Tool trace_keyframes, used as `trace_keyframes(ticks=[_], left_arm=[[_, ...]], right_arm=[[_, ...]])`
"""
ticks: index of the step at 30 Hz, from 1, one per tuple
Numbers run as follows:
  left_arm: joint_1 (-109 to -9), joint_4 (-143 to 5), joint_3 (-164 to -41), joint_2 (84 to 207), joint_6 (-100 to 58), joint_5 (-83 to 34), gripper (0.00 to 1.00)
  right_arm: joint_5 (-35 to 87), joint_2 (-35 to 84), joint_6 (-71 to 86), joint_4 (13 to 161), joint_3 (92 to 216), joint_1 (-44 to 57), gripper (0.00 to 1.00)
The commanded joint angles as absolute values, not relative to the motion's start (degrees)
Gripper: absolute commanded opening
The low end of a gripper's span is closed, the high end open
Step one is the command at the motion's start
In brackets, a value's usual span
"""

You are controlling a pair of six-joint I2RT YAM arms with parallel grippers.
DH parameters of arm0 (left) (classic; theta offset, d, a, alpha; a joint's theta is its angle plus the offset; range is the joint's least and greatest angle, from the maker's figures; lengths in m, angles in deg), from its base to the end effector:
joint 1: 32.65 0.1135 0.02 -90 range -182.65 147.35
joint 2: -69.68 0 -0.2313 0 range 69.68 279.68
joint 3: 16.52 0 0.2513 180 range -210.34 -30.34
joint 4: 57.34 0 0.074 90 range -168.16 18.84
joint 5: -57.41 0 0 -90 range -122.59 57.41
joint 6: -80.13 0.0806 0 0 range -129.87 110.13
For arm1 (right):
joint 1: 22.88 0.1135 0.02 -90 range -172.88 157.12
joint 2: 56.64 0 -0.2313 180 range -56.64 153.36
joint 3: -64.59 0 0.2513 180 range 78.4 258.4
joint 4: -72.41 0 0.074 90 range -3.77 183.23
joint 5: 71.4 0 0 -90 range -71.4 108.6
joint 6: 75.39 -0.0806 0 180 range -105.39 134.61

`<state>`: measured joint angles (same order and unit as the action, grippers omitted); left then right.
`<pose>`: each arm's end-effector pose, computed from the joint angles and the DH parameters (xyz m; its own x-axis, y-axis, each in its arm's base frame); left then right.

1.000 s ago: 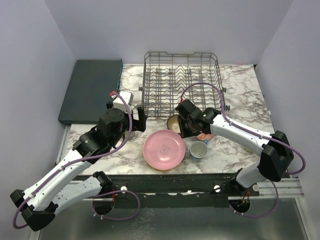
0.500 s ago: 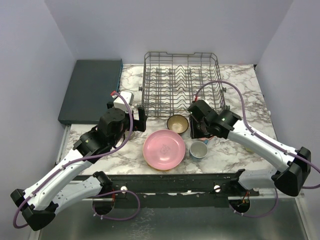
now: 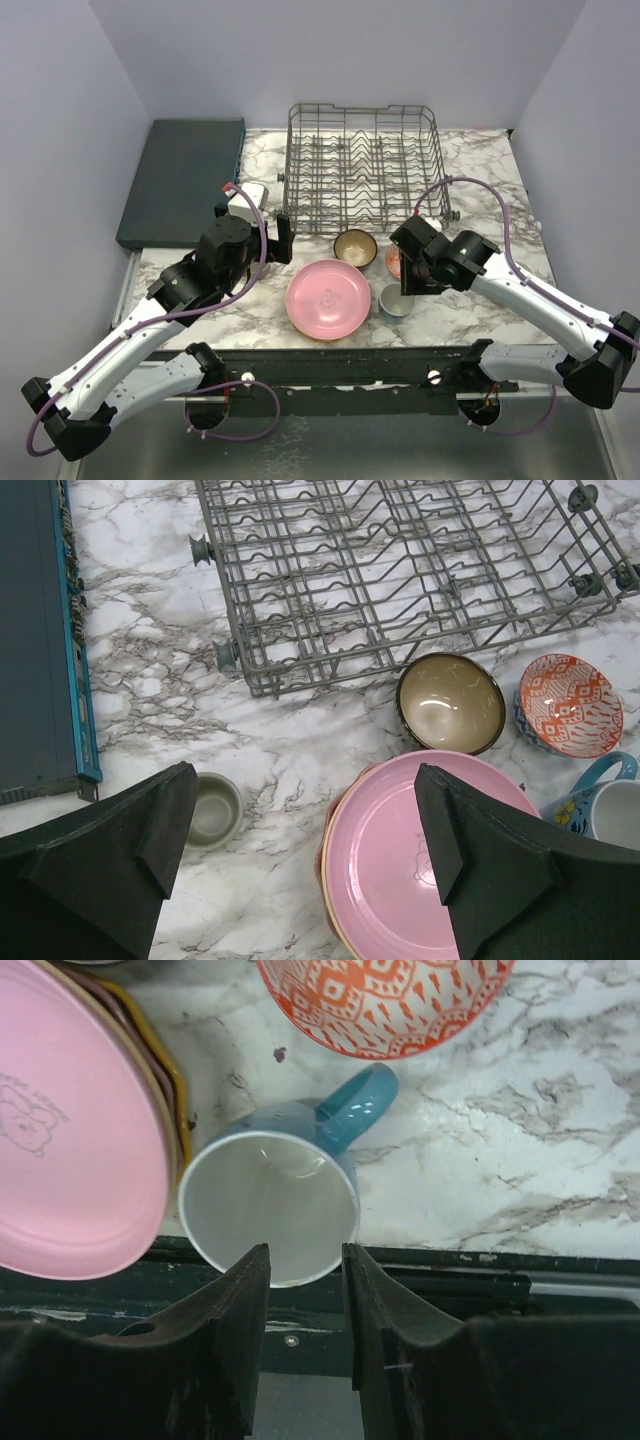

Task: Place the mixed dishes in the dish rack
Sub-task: Pick up the cup at the center of the board.

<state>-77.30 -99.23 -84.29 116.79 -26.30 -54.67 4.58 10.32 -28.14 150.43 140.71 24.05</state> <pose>0.1894 -0.1445 0.3178 -0.3608 -0.0120 -0.9326 0.3127 0.9405 -0.1331 0.1730 0.1565 0.2244 -0.9083 -0.0073 -0.4182 -0.0443 0.9959 0.0789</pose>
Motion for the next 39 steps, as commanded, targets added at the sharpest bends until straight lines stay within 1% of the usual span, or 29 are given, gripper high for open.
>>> trace_keyframes(ticks=[1,6,18,29,34,39], left_arm=[[-77.2,-99.5,-83.9,116.9,-25.6,-53.6,0.99],[-77.1,-99.5,-83.9,116.8,-25.6,-53.4,0.99],[-77.1,-99.5,-83.9,116.9,-25.7,-53.1,0.99],[-77.1,-99.5,-83.9,116.9,-25.6,-53.2,0.99],[-77.1,-99.5,-83.8,117.0,-25.6,-53.2,0.99],[-77.1,-99.4,-83.7,116.9,-25.9,-53.4,0.99]], right_arm=[[5.0,9.4,-32.0,154.6,138.9,24.4,0.41],[5.0,9.3,-33.6,155.1,136.8,24.4,0.41],[5.4,10.1,-35.5,147.9,132.6,24.4,0.41],[3.1,10.2,-37.2,146.1,130.0,24.4,0.40],[2.3,10.6,-37.7,145.5,128.6,24.4,0.37],[2.4,10.5,-38.0,144.9,128.0,24.4,0.30]])
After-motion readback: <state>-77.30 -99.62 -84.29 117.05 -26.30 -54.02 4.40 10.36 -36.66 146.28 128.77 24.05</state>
